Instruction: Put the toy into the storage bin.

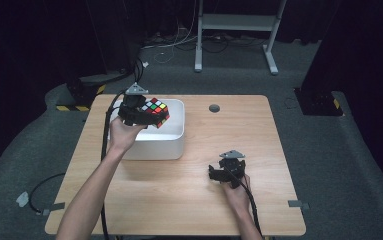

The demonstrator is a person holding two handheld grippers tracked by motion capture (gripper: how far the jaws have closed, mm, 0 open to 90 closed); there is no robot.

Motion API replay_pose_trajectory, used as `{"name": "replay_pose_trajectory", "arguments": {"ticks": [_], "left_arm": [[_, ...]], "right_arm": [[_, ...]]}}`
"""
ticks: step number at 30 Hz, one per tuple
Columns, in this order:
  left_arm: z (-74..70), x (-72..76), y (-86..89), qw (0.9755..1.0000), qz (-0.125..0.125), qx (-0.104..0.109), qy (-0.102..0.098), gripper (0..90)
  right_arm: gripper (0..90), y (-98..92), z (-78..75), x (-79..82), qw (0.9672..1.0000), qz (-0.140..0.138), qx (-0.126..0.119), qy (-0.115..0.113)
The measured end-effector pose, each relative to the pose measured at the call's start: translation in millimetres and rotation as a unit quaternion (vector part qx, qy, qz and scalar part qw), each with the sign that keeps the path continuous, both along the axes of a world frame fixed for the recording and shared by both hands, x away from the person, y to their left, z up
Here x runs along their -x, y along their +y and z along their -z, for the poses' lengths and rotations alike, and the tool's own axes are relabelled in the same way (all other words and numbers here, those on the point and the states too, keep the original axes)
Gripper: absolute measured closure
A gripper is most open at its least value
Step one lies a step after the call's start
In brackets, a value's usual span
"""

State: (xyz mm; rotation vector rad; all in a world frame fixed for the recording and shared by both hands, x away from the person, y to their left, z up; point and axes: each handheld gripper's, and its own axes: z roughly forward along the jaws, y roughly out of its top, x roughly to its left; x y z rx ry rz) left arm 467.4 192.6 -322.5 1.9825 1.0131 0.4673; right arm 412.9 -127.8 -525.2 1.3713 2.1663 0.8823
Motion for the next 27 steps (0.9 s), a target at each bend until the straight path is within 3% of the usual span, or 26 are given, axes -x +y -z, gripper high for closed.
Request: {"name": "replay_pose_trajectory", "arguments": {"ticks": [13,27], "left_arm": [[-0.5,-11.8,5.7,0.9996,-0.025,-0.008,0.002,33.5],[8.3,-25.7,11.1,0.998,-0.061,-0.013,0.011,33.5]], "right_arm": [[14.4,0.0,0.0,0.0,1.0,0.0,0.0,0.0],[14.4,0.1,0.1,0.0,1.0,0.0,0.0,0.0]]}}
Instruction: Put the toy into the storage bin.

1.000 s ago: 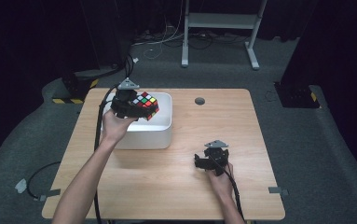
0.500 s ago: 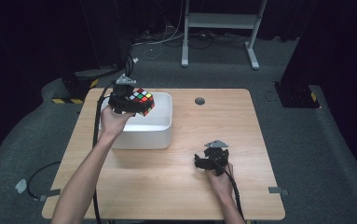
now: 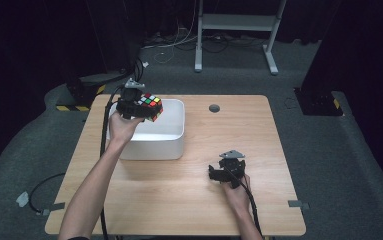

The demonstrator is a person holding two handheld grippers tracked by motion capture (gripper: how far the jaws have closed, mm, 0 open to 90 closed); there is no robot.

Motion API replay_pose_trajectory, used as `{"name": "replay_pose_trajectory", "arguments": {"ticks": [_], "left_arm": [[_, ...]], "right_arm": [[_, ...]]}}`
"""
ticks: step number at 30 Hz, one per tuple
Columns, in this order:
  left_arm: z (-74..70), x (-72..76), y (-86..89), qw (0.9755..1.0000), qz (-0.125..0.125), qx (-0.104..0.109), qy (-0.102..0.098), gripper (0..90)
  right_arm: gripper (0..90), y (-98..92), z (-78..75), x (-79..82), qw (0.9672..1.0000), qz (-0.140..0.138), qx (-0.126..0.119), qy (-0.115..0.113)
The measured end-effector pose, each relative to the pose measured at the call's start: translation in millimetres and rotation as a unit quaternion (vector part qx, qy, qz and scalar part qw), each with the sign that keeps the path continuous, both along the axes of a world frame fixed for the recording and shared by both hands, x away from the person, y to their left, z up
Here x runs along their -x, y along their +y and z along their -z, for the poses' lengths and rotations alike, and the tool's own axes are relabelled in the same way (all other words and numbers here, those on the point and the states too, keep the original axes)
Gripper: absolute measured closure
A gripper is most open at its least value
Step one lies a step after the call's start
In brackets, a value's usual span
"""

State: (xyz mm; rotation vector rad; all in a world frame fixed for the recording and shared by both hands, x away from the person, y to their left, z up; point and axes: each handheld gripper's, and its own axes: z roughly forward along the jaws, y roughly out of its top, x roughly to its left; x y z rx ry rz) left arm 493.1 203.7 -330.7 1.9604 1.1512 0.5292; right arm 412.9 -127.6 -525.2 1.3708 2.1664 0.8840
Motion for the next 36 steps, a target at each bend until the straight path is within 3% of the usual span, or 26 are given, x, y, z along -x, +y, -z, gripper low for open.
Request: {"name": "replay_pose_trajectory", "arguments": {"ticks": [7,14,20,27,36], "left_arm": [[8.7,-5.0,1.3,0.9998,-0.011,-0.013,0.009,33.5],[14.9,-8.7,8.4,0.9996,-0.022,-0.004,0.019,33.5],[19.2,-10.9,10.1,0.9989,-0.033,-0.014,0.029,33.5],[23.7,-13.9,14.9,0.998,-0.05,-0.007,0.039,33.5],[24.9,-15.0,16.5,0.9976,-0.053,-0.009,0.045,33.5]], "right_arm": [[14.3,0.1,0.0,0.0,1.0,0.0,0.0,0.0],[14.4,0.1,0.0,0.0,1.0,0.0,0.0,0.0],[14.4,0.1,0.0,0.1,1.0,0.0,0.0,0.0],[14.4,0.1,0.0,0.1,1.0,0.0,0.0,0.0],[14.4,0.2,0.0,0.1,1.0,0.0,0.0,0.0]]}}
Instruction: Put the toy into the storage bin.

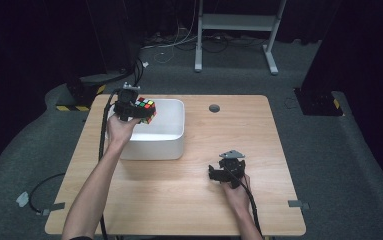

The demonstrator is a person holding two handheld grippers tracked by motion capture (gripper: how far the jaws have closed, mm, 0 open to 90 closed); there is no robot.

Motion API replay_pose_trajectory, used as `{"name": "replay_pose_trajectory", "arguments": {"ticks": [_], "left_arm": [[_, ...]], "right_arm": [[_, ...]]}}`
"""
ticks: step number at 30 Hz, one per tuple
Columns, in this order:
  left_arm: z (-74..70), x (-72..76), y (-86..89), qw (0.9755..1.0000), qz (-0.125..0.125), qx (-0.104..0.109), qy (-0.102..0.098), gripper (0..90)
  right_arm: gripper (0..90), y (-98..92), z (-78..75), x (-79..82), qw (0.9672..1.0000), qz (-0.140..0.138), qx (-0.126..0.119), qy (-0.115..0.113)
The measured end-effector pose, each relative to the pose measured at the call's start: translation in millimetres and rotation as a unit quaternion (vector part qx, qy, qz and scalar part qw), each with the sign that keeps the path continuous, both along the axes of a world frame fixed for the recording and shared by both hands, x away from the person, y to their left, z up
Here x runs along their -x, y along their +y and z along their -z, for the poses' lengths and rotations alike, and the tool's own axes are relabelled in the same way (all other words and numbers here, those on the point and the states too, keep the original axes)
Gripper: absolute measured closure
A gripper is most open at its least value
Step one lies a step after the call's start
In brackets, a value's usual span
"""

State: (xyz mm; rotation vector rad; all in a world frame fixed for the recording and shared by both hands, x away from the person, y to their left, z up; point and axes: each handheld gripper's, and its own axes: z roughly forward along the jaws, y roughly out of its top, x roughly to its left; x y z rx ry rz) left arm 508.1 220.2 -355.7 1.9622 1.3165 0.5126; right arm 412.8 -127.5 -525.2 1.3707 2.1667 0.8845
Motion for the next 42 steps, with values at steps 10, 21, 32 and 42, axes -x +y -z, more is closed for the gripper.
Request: {"name": "replay_pose_trajectory", "arguments": {"ticks": [10,21,32,42], "left_arm": [[5.5,-1.8,4.0,0.9999,-0.008,0.007,0.008,33.5],[18.1,-4.8,10.8,0.9994,-0.025,0.002,0.023,33.5],[21.0,-4.6,9.8,0.9992,-0.028,-0.003,0.027,33.4],[21.7,-3.8,6.3,0.9992,-0.026,-0.009,0.028,33.4]], "right_arm": [[14.4,0.0,0.0,0.0,1.0,0.0,0.0,0.0],[14.4,0.1,0.0,0.0,1.0,0.0,0.0,0.0],[14.4,0.1,0.0,0.0,1.0,0.0,0.0,0.0],[14.4,0.1,0.0,0.1,1.0,0.0,0.0,0.0]]}}
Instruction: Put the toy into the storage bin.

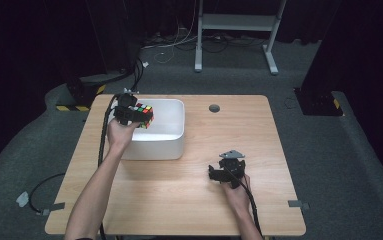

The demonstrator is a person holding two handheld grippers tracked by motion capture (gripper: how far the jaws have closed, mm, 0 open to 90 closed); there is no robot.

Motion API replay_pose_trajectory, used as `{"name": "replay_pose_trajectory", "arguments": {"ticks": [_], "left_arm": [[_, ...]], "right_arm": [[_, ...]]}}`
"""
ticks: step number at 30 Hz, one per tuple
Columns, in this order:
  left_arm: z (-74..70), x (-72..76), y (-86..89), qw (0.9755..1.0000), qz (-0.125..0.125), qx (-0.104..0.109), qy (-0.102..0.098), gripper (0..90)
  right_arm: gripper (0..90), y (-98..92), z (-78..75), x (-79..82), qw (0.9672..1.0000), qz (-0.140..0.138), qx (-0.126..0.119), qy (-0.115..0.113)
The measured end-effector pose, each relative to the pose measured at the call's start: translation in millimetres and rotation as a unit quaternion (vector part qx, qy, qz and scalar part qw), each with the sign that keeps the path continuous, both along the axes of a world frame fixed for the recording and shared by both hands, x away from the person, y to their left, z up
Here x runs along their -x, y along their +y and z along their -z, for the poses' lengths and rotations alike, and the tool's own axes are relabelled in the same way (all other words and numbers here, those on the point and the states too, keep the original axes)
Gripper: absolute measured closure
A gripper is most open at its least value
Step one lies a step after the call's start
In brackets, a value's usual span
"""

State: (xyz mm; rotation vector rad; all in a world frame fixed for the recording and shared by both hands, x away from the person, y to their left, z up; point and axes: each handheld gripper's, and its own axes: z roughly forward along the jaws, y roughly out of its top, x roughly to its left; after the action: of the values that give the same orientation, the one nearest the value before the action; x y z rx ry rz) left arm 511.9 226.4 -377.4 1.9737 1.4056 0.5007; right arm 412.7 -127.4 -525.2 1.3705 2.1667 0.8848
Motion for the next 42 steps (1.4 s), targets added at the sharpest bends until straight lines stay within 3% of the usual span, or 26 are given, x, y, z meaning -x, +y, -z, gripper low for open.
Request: {"name": "replay_pose_trajectory", "arguments": {"ticks": [10,30,42], "left_arm": [[5.2,3.1,5.0,0.9999,-0.01,-0.001,-0.001,33.4],[2.3,12.3,6.5,0.9999,-0.005,-0.007,-0.006,33.5],[2.0,20.6,8.8,0.9999,-0.002,0.006,-0.007,33.4]], "right_arm": [[14.4,0.0,0.0,0.0,1.0,0.0,0.0,0.0],[14.4,0.1,0.0,0.0,1.0,0.0,0.0,0.0],[14.4,0.1,0.0,0.0,1.0,0.0,0.0,0.0]]}}
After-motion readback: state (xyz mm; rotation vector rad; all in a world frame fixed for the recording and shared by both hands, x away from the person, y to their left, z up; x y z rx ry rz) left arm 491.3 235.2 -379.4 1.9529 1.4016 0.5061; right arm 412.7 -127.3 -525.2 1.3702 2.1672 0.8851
